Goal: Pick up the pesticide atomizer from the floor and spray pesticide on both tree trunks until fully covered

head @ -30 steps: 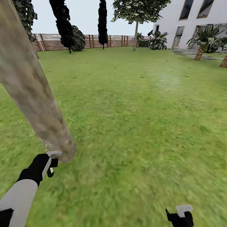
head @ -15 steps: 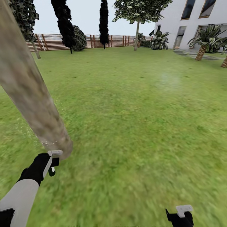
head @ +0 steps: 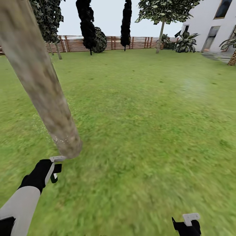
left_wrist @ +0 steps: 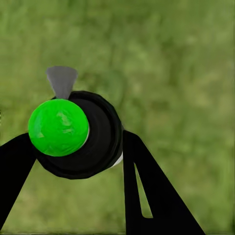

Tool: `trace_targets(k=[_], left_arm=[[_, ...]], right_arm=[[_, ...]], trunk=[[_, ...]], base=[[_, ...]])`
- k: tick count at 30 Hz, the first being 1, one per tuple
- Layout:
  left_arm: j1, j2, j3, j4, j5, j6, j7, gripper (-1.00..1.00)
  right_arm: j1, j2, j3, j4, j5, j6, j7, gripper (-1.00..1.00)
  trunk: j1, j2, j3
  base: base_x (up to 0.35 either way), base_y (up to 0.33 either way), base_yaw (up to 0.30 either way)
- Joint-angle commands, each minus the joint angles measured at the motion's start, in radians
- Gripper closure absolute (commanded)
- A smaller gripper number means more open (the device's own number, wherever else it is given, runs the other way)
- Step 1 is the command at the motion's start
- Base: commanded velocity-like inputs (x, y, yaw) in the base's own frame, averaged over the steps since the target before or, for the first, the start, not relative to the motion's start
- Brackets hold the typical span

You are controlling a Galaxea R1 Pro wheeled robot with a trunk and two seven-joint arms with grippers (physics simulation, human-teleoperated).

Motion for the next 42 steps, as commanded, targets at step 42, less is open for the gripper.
trace_targets(k=[42], left_arm=[[-0.131,0.027,-0.050,-0.110,-0.002,0.166,-0.009,1.00]], right_arm=[[0.000,-0.004,-0.002,-0.002,0.000,0.000,0.000,-1.00]], trunk=[[0.000,0.000,-0.001]], base=[[0.148,-0.060,0.118]])
